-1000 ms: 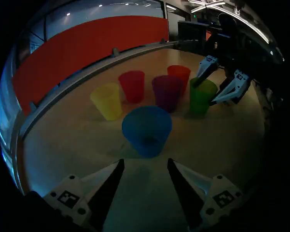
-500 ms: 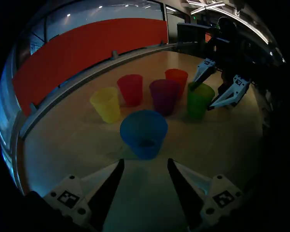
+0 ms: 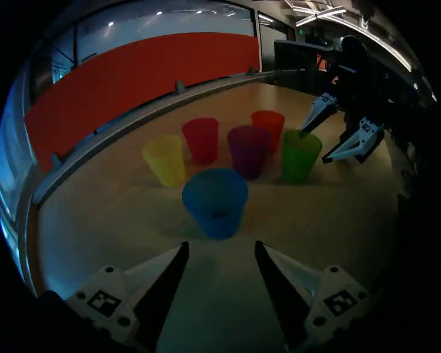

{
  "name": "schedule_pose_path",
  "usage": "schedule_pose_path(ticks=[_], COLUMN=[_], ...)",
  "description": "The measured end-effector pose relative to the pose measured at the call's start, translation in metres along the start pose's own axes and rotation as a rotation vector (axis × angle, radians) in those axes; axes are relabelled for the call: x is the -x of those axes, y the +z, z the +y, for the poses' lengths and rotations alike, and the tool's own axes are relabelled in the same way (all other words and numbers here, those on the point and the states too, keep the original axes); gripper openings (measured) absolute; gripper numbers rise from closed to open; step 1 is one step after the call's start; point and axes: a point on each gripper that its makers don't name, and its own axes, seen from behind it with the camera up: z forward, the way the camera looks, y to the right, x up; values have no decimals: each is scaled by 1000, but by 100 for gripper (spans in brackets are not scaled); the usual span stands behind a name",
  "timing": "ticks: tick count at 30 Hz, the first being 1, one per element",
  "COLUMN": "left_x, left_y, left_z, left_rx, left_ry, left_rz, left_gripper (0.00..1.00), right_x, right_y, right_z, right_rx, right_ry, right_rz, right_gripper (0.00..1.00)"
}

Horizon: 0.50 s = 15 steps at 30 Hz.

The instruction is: Pour water

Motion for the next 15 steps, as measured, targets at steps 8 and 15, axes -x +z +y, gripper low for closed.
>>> schedule_pose_path(ticks=[8,15], left_x=[1,4], left_y=[-13,-29], left_z=[4,5], left_rx=[-41,-76], left_ry=[-26,-34], left_rz=[27,47], left_gripper=[82,82], right_x=[5,13], right_y=[-29,-52], right_z=[2,3], right_rx=[48,91], right_ry=[19,43], right_rz=[27,41], right_gripper=[100,100])
